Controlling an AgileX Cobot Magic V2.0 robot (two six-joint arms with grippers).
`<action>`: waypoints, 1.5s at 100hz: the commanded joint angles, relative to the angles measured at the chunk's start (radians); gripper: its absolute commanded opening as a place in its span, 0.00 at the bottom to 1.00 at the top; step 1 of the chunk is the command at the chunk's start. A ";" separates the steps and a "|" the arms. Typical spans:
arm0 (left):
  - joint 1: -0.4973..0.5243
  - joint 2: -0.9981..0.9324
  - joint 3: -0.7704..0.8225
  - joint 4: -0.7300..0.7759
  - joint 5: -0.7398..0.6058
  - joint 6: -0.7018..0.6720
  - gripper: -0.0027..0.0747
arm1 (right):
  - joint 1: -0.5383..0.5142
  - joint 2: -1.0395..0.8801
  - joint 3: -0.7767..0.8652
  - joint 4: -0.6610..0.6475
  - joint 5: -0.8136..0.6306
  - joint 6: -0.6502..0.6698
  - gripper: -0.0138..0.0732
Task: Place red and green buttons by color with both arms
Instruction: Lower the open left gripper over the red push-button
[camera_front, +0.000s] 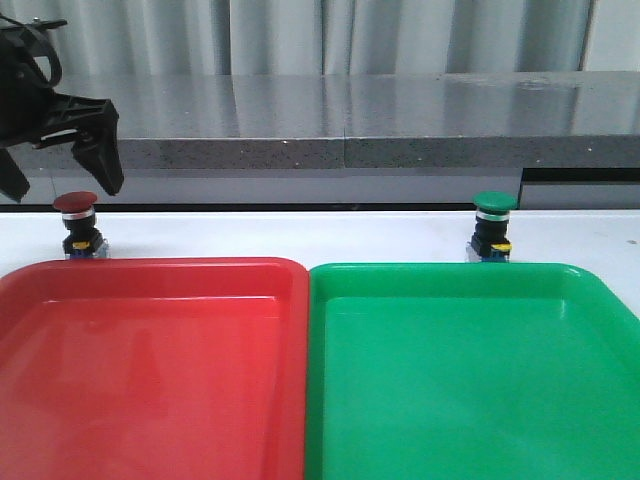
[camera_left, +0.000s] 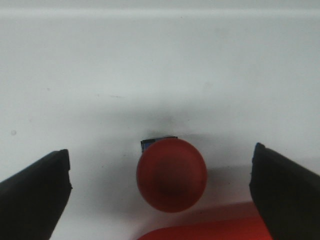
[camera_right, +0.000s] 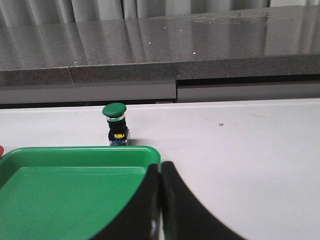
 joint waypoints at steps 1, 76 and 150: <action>0.002 -0.031 -0.043 -0.011 -0.047 -0.002 0.93 | -0.004 -0.016 -0.014 -0.001 -0.087 -0.002 0.08; -0.020 -0.004 -0.056 0.011 -0.042 0.001 0.71 | -0.004 -0.016 -0.014 -0.001 -0.087 -0.002 0.08; -0.020 -0.002 -0.056 0.028 -0.019 0.001 0.34 | -0.004 -0.016 -0.014 -0.001 -0.087 -0.002 0.08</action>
